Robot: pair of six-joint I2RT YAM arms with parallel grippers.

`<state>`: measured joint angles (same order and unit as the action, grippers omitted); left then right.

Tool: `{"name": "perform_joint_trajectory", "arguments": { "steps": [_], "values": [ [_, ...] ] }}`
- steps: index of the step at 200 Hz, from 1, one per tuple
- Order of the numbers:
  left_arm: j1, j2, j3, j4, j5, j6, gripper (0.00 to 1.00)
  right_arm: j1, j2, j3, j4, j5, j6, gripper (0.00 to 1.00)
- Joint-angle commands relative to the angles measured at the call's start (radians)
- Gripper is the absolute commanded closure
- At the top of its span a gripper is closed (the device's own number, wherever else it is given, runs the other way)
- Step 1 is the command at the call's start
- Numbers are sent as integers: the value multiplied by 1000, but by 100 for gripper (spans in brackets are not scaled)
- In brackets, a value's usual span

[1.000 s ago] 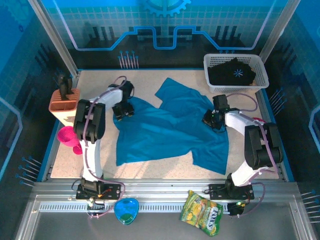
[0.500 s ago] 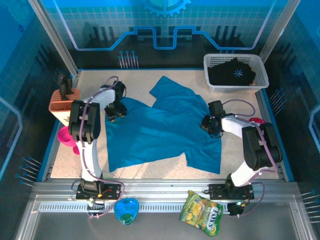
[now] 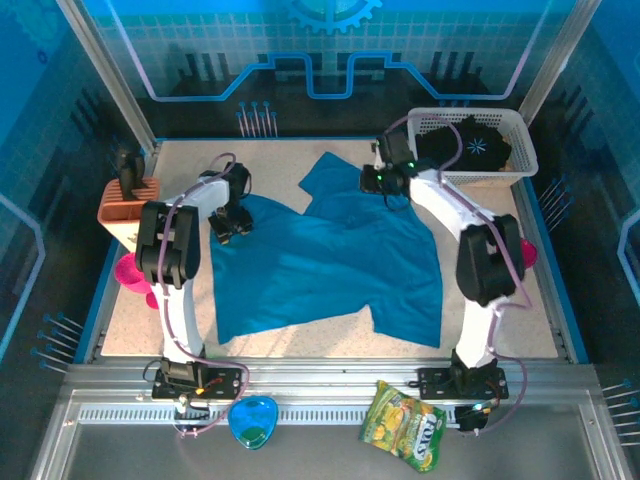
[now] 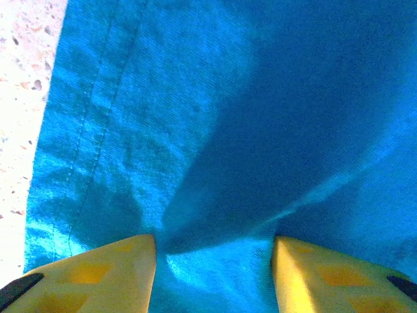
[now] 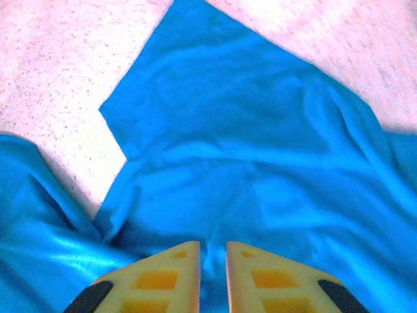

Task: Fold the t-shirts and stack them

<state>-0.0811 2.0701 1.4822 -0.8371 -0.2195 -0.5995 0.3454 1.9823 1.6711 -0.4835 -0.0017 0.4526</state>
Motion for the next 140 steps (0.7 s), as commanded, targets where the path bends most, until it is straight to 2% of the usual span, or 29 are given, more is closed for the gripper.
{"name": "perform_joint_trajectory", "arguments": {
  "steps": [1,31,61,97,140],
  "values": [
    [12,-25,-26,-20,-6,13,49,-6,225,202,-196,-69,-113,84],
    [14,-25,-19,-38,-28,18,49,-8,483,507,-297,-179,-118,85],
    [14,-24,-9,-48,-35,20,49,-8,626,676,-329,-240,-54,86],
    [14,-13,4,-52,-35,25,49,-9,735,783,-346,-206,82,90],
    [15,26,41,-73,-47,36,49,-23,866,938,-375,-102,218,92]
  ]
}}
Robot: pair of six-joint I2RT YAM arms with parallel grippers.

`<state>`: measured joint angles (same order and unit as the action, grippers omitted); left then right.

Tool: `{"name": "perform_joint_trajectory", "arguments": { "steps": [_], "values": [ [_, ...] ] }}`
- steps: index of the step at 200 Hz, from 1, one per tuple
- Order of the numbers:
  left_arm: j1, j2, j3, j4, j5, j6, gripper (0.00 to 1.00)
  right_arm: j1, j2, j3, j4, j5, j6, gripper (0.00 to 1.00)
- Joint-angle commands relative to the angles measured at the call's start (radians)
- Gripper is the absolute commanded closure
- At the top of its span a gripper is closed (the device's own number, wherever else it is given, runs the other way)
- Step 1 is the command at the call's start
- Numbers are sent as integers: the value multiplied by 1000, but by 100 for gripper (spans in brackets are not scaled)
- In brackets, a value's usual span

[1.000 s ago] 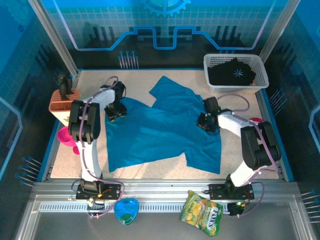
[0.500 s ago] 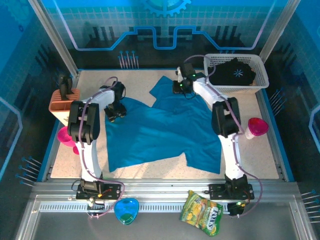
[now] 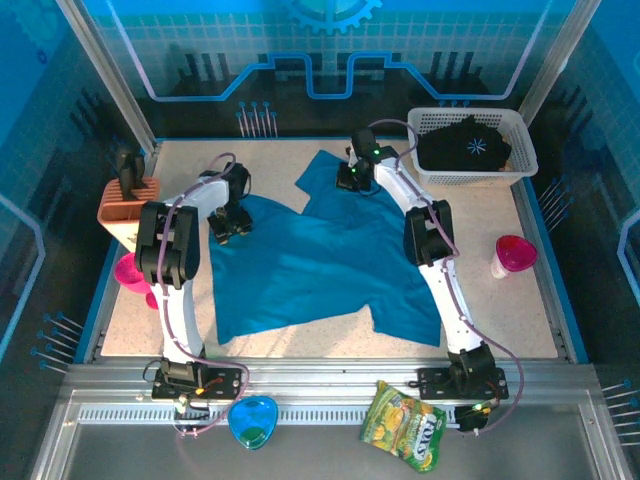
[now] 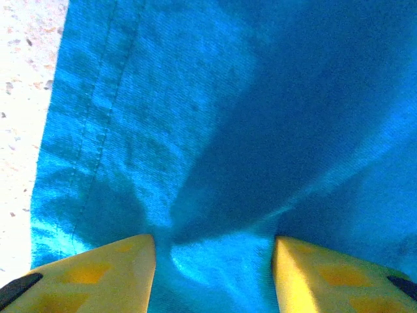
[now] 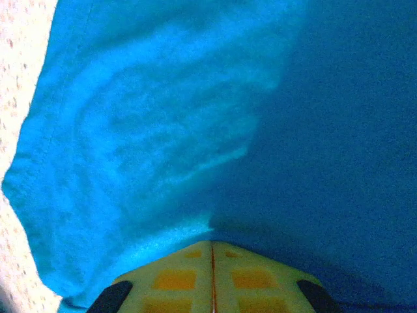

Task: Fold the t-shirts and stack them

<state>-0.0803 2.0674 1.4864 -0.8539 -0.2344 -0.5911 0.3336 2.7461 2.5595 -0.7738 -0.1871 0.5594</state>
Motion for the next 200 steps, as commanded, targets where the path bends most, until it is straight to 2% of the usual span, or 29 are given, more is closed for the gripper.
{"name": "perform_joint_trajectory", "arguments": {
  "steps": [1,78,123,166,200],
  "values": [
    [14,31,39,-57,-32,28,49,-12,103,51,-84,84,113,92],
    [37,122,152,-118,-67,50,49,-95,122,107,115,234,297,95],
    [57,184,239,-143,-71,64,49,-129,92,89,159,336,379,98],
    [56,306,459,-181,-39,105,49,-133,-23,-115,174,381,429,100],
    [56,467,737,-297,-28,142,49,-130,-206,-447,247,464,487,100]
  ]
}}
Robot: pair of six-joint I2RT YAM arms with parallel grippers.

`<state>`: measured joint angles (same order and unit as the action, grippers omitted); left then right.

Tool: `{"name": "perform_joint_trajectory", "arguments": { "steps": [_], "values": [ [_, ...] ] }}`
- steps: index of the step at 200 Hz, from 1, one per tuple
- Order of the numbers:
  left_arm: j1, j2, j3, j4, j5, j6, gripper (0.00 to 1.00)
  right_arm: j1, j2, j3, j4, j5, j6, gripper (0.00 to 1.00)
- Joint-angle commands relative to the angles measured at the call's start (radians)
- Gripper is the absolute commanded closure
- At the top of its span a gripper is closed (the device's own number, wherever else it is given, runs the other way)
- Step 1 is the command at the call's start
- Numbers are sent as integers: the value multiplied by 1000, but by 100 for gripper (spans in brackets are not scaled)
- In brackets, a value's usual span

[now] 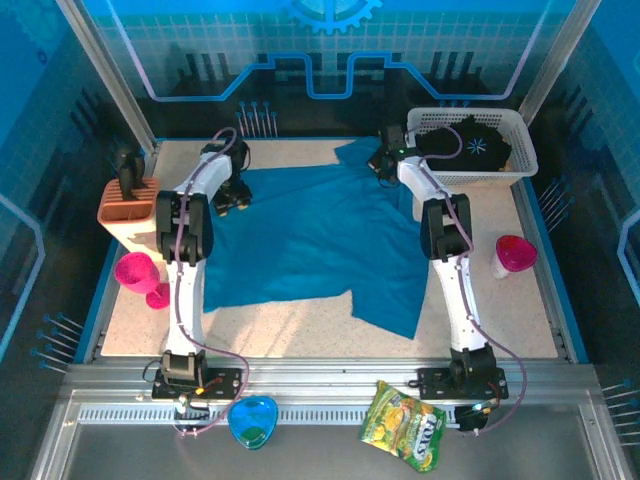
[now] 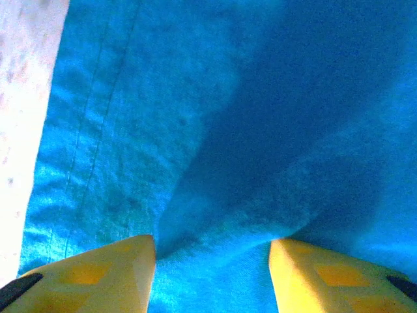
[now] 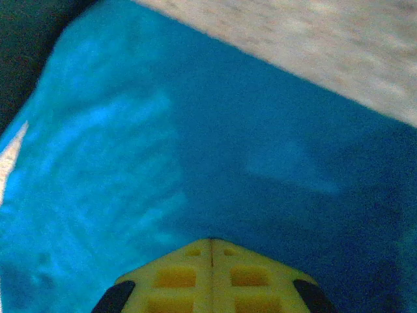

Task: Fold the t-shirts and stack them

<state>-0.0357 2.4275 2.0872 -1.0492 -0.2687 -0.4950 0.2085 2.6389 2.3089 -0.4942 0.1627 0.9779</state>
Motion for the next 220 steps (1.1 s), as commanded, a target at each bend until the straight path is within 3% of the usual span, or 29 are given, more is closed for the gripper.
{"name": "perform_joint_trajectory", "arguments": {
  "steps": [1,23,39,63,99,146,189,220],
  "values": [
    [11,111,140,-104,6,47,49,-4,-105,-205,-29,118,70,100],
    [10,160,221,-137,28,59,49,-5,-219,-382,35,191,109,100],
    [8,150,203,-131,35,59,49,-6,-250,-416,57,216,105,100],
    [5,109,124,-100,43,59,48,-7,-195,-283,1,200,47,100],
    [5,41,45,-46,62,73,38,10,-79,-2,-70,127,-106,99],
    [-11,-49,164,-57,112,113,21,36,-173,31,-7,80,-312,92],
    [-73,-156,250,-94,125,149,12,48,-415,-171,6,42,-431,89],
    [-132,-309,133,-77,98,157,5,62,-662,-444,-7,30,-505,72]
  ]
}}
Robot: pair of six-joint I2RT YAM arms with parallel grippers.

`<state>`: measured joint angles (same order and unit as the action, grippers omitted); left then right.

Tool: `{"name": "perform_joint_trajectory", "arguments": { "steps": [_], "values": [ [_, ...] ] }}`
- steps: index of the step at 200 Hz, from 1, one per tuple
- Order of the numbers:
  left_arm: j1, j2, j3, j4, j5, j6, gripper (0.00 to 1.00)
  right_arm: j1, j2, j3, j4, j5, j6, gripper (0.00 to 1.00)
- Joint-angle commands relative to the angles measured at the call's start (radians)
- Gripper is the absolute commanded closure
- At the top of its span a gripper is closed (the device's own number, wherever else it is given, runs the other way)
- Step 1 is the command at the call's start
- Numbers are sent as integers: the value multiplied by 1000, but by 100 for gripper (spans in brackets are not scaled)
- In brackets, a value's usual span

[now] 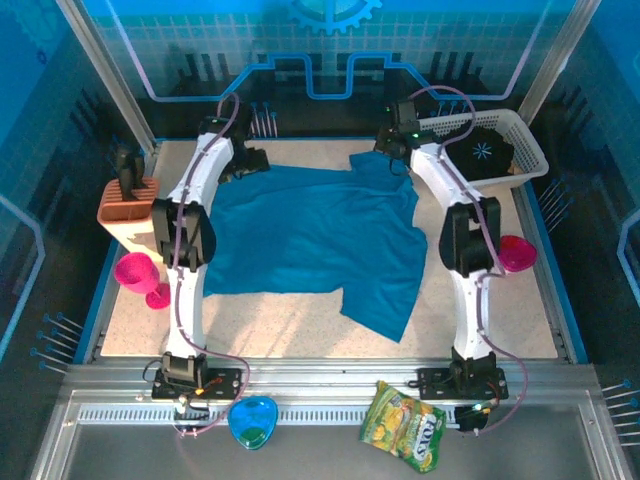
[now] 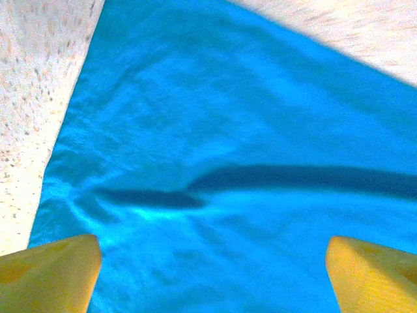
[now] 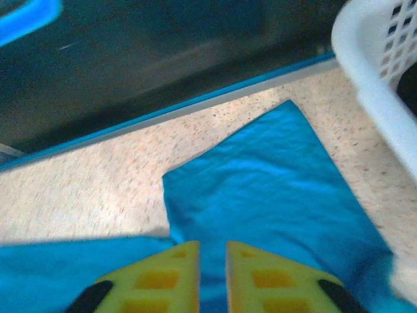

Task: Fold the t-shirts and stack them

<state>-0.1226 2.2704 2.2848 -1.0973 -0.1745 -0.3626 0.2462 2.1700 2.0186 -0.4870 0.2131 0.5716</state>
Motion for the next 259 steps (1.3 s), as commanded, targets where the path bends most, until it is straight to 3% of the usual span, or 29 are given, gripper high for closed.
{"name": "perform_joint_trajectory", "arguments": {
  "steps": [1,27,57,113,170,229,244,259],
  "values": [
    [-45,-159,-71,-28,3,25,5,25,-202,-164,-16,-19,-101,71],
    [-79,-320,-291,-1,-26,0,3,36,-431,-440,-63,-27,-118,63],
    [-80,-476,-602,77,-11,-70,15,56,-651,-771,-84,-77,-85,63],
    [-80,-530,-976,256,17,-174,39,84,-757,-1165,-11,-139,19,62],
    [-77,-429,-1023,341,-66,-212,40,102,-644,-1170,-13,-88,56,53],
    [-77,-358,-1070,362,-33,-206,40,160,-558,-1144,-108,-20,89,48],
    [-78,-355,-1100,378,-9,-207,40,163,-538,-1115,-133,-3,91,53],
    [-92,-359,-1110,372,-12,-205,41,157,-507,-1092,-145,19,83,65]
  ]
}}
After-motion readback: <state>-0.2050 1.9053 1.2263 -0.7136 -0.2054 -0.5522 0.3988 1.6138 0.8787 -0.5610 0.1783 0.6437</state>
